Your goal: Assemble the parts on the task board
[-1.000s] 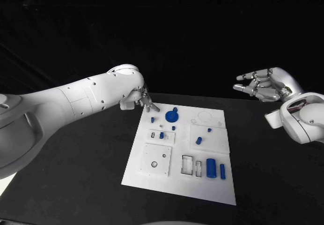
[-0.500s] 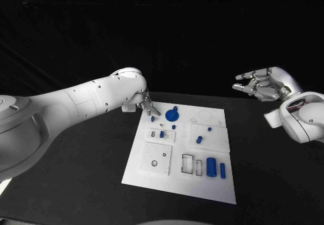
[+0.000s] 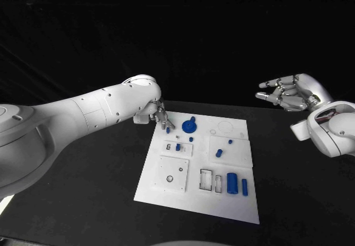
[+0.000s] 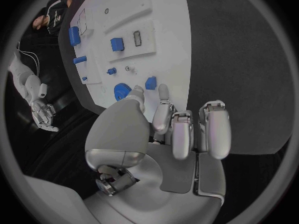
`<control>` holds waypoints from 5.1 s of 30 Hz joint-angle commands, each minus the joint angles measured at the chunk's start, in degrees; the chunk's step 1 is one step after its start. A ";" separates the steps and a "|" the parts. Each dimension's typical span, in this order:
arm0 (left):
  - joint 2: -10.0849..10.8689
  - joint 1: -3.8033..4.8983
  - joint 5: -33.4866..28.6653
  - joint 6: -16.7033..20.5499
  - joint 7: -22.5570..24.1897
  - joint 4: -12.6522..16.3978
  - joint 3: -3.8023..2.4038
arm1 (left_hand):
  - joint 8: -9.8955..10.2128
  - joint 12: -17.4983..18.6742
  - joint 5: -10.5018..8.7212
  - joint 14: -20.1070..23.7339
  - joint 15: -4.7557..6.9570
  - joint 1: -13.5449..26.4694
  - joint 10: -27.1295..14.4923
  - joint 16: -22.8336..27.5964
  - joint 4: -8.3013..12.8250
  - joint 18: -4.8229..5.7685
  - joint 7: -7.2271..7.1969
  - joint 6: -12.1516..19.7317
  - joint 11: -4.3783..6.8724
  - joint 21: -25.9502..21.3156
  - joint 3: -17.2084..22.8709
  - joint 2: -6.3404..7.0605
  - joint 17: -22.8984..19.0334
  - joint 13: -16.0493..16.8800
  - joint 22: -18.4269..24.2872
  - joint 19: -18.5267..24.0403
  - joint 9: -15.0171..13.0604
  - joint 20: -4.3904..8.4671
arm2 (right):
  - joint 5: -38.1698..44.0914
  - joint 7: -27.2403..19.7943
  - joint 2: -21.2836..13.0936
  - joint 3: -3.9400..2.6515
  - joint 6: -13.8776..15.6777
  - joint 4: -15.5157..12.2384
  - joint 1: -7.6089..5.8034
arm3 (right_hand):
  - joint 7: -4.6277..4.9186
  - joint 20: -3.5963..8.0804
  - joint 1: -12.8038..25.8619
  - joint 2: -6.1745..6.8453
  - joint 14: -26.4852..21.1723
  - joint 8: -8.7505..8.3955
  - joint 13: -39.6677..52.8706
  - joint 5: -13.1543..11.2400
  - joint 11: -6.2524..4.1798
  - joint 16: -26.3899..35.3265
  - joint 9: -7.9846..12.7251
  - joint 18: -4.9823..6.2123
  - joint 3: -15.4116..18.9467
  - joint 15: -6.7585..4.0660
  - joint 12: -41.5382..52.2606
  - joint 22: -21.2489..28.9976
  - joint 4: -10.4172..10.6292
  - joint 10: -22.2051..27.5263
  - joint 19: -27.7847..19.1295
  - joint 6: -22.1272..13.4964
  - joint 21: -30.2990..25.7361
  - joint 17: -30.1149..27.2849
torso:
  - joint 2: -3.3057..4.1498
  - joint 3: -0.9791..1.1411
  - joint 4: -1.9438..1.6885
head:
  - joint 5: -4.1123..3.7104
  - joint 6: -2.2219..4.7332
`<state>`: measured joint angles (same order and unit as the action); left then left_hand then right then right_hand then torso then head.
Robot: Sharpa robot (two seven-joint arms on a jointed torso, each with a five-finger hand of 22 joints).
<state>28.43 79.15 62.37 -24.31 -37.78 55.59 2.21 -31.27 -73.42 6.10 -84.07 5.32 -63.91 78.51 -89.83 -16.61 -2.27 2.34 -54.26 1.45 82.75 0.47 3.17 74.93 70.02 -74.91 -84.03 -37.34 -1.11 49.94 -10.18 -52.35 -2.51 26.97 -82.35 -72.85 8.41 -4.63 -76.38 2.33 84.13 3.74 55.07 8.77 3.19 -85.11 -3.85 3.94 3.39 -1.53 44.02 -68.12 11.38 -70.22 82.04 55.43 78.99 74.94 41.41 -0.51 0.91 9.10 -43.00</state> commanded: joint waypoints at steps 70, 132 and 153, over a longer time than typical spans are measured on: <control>15.50 -2.98 8.91 16.74 1.64 28.46 0.16 | -5.48 -0.33 0.90 -5.93 0.10 -5.79 1.21 -0.17 12.68 0.10 -0.36 1.49 0.71 0.45 41.23 5.08 15.07 -0.32 -5.58 -2.78 -0.72 0.42 | 0.06 -0.06 0.20 0.00 -1.50 0.93 0.21 | -0.10 -0.02 -0.64 -0.11 4.32 0.18 -0.40 0.18 0.06 0.29 -0.06 0.42 0.84 0.33 -0.69 0.19 -0.20 0.64 -0.57 -0.09 -0.35 8.59 | -0.22 -0.06 -0.57 | 0.86 -1.11; 14.56 -5.19 7.11 6.93 0.77 29.25 0.18 | -6.56 -0.32 0.45 -5.93 0.22 -4.66 1.26 -0.17 12.48 0.20 -0.62 1.46 0.89 0.77 42.11 5.31 15.07 -0.38 -6.08 -2.90 -1.26 0.56 | -0.21 -0.20 0.47 0.00 -1.93 0.88 0.41 | -0.09 -0.03 -0.53 -0.20 4.31 0.17 -0.50 0.20 0.07 0.33 -0.06 0.43 1.06 0.35 -0.80 0.26 -0.08 0.68 -0.61 -0.11 -0.40 8.57 | -0.14 -0.07 -0.53 | 0.63 -2.49; 13.03 -5.44 6.12 4.81 0.41 26.38 0.34 | -8.29 -0.33 -1.26 -5.93 0.64 1.86 1.22 -0.17 8.16 0.14 -1.36 0.60 1.40 0.54 37.98 5.78 15.07 -0.51 -5.96 -2.75 -1.59 0.83 | -0.21 -0.41 0.30 0.00 -1.84 0.14 0.41 | -0.09 -0.03 -0.53 -0.20 4.31 0.17 -0.50 0.20 0.07 0.33 -0.06 0.43 1.06 0.35 -0.80 0.26 -0.08 0.68 -0.61 -0.11 -0.40 8.57 | -0.14 -0.03 -0.52 | 0.37 -2.89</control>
<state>41.58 74.20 69.28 -16.76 -36.86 82.05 2.17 -39.38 -73.56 5.23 -83.86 5.53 -62.55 79.85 -89.83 -8.52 -2.26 1.67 -53.07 2.56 83.21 38.71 8.91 74.91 69.45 -74.90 -84.03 -38.99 -0.69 49.69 -10.14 -52.04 -2.50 25.63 -82.11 -72.47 8.41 -4.83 -76.84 2.34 84.13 3.74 54.61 8.77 3.18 -85.11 -3.83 3.94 4.18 -1.53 43.55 -67.91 11.38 -69.81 81.84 55.43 78.76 74.91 41.29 -0.54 0.41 9.48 -45.84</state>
